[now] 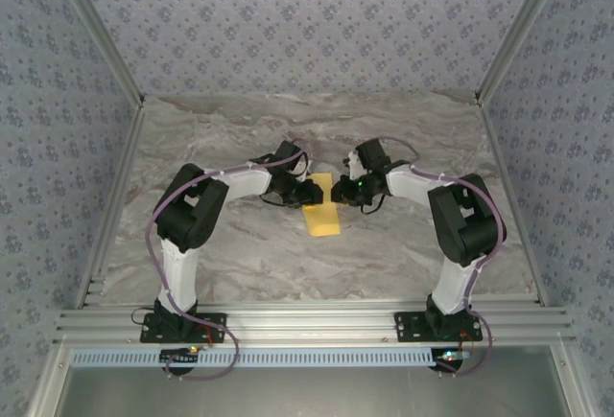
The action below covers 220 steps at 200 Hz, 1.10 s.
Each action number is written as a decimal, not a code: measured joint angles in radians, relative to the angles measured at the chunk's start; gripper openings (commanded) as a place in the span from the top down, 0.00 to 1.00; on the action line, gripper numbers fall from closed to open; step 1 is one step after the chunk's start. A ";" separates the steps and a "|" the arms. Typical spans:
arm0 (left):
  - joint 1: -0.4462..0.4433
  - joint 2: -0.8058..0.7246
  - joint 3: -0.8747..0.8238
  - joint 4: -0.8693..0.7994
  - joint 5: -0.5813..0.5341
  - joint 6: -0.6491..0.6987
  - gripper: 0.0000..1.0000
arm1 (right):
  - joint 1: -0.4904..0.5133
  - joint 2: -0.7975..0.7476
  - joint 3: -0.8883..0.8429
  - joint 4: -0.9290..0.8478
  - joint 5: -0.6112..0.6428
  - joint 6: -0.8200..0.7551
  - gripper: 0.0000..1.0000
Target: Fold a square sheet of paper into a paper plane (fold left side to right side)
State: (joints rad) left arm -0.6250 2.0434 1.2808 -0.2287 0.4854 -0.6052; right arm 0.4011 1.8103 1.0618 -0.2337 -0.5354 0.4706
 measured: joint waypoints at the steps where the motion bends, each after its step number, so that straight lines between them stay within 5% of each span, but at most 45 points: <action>1: 0.000 0.000 0.000 0.000 0.000 0.000 0.73 | -0.001 0.000 0.001 0.001 -0.001 0.000 0.83; 139: -0.005 -0.005 0.000 0.000 -0.008 -0.005 0.70 | -0.002 0.279 0.243 0.039 -0.043 0.056 0.85; 220: -0.030 -0.120 -0.104 -0.005 -0.026 -0.014 0.63 | 0.012 0.285 0.278 -0.023 0.008 0.056 0.85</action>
State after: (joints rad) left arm -0.6548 1.9232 1.1770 -0.2340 0.4599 -0.6189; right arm 0.4129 2.0953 1.3399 -0.2562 -0.5274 0.5262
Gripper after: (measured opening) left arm 0.351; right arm 0.148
